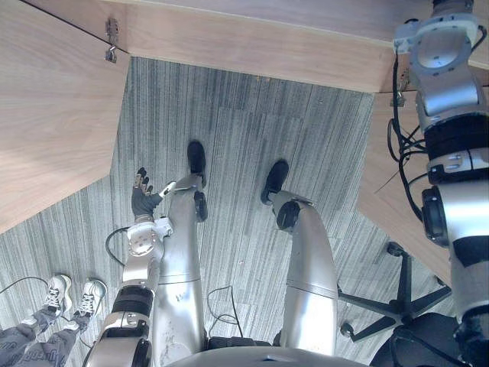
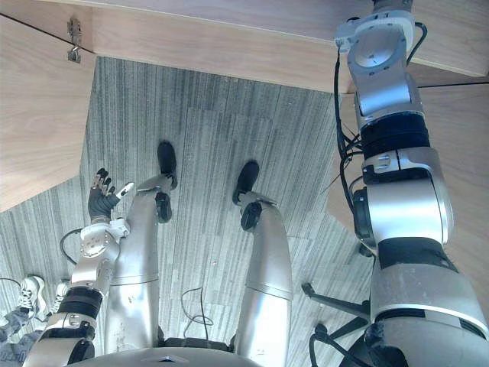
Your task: Walk over to the cabinet, pick up the folder, carry it to the office cabinet, place the folder inside the office cabinet, then close the office cabinet door
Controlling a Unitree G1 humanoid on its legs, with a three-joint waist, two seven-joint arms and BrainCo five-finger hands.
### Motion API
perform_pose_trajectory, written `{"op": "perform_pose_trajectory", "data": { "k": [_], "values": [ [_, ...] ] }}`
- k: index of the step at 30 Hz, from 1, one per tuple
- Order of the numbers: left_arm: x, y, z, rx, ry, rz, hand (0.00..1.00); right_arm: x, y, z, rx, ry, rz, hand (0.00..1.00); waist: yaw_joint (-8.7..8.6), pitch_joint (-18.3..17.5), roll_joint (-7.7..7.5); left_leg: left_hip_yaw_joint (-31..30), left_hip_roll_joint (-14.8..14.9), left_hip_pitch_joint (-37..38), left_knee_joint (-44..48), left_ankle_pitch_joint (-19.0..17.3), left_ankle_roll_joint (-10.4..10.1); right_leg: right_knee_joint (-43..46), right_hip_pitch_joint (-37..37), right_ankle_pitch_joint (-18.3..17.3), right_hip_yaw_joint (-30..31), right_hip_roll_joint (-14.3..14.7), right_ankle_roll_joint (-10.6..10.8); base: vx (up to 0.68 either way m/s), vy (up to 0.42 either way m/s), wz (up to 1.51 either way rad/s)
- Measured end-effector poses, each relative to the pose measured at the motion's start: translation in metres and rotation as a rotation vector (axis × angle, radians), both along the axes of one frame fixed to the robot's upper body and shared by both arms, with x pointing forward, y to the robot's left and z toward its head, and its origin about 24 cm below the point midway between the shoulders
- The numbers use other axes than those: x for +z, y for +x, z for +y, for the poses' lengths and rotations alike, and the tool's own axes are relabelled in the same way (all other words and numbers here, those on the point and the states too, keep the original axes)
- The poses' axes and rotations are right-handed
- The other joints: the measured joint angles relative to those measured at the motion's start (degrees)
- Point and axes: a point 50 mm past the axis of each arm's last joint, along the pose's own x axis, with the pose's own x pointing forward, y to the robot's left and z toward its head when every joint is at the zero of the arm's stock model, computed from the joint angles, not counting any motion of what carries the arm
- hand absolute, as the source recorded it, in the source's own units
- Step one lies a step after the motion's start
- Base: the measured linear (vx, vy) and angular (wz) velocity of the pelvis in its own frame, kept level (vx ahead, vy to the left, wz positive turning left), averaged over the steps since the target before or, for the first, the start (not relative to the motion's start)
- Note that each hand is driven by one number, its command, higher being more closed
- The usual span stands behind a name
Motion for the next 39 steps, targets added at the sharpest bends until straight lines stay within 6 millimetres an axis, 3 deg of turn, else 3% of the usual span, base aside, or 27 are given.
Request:
{"op": "perform_pose_trajectory", "data": {
  "k": [4,8,12,16,19,23,28,32,33,36,39],
  "values": [
    [-0.002,0.000,-0.001,0.002,-0.010,0.008,0.00,-0.010,-0.007,0.000,0.066,0.089,-0.045,1.00,-0.02,0.00,0.00,0.14,0.34,1.22,0.10,-0.06,0.03,0.08,1.03,0.03,0.29,0.33,-0.04,-0.04,-0.029,-0.06],
    [-0.002,0.000,-0.002,0.011,-0.023,0.017,0.00,-0.017,-0.028,0.018,0.214,0.212,-0.191,1.00,-0.55,-0.02,-0.01,0.31,1.14,2.95,0.03,-0.46,-0.08,-0.46,2.69,0.09,0.49,1.18,0.19,-0.03,-0.028,-0.10],
    [-0.005,0.000,-0.012,-0.004,-0.041,0.033,0.00,-0.047,-0.063,0.047,0.366,0.311,-0.335,1.00,-1.04,-0.08,-0.08,0.88,1.48,7.26,-0.03,-1.36,-0.23,-0.75,6.62,-0.25,1.09,1.52,0.23,-0.02,-0.028,-0.05],
    [-0.009,-0.001,-0.023,-0.022,-0.056,0.055,0.00,-0.083,-0.082,0.069,0.423,0.320,-0.326,1.00,-1.15,-0.22,-0.06,2.01,2.05,13.32,-0.13,-3.58,-0.49,-1.96,12.54,-1.03,1.64,2.12,0.14,0.00,-0.026,-0.12],
    [-0.017,-0.007,-0.026,-0.033,-0.034,0.092,0.00,-0.126,-0.096,0.094,0.507,0.294,-0.216,1.00,-2.09,-3.82,-0.14,3.13,2.13,18.67,-2.11,-4.41,-0.54,-4.88,17.87,-1.06,1.68,2.17,0.39,0.04,-0.005,-0.10],
    [-0.044,-0.031,-0.026,-0.038,-0.018,0.194,0.00,-0.197,-0.114,0.132,0.662,0.269,0.075,1.00,-2.70,-8.10,-0.14,5.13,2.26,29.54,-6.08,-5.44,-0.35,-10.88,28.58,-0.55,1.92,2.30,1.52,0.12,0.023,-0.15],
    [-0.080,-0.062,-0.026,-0.054,-0.009,0.355,0.00,-0.278,-0.129,0.147,0.694,0.270,0.446,1.00,-3.19,-12.34,-0.83,7.93,2.01,42.21,-12.22,-6.22,-0.30,-19.27,40.93,1.43,2.83,3.01,2.71,0.17,0.047,-0.16],
    [-0.107,-0.087,-0.027,-0.092,0.027,0.494,0.00,-0.357,-0.138,0.138,0.575,0.271,0.796,1.00,-3.95,-16.15,-1.18,9.90,0.77,50.16,-18.93,-5.14,-0.50,-26.63,48.20,3.52,3.78,3.09,3.57,0.15,0.042,-0.13],
    [-0.116,-0.094,-0.027,-0.105,0.041,0.548,0.00,-0.392,-0.144,0.128,0.505,0.308,0.954,1.00,-4.41,-17.13,-1.23,9.99,-0.14,52.83,-22.50,-3.79,-0.76,-30.32,50.88,5.01,3.80,3.11,3.81,0.14,0.030,-0.02],
    [-0.130,-0.107,-0.024,-0.133,0.069,0.637,0.00,-0.444,-0.165,0.101,0.337,0.350,1.206,1.00,-4.91,-18.18,-1.11,11.30,-2.02,58.33,-30.92,-0.08,-0.63,-38.37,55.91,8.95,4.60,3.21,4.24,0.10,0.022,-0.08],
    [-0.141,-0.122,-0.016,-0.134,0.095,0.710,0.00,-0.475,-0.189,0.076,0.191,0.428,1.365,1.00,-5.69,-18.53,-0.97,12.51,-3.29,63.65,-37.28,2.51,-0.62,-44.64,60.62,11.96,4.99,3.33,4.47,0.06,0.031,-0.14]
  ]
}}
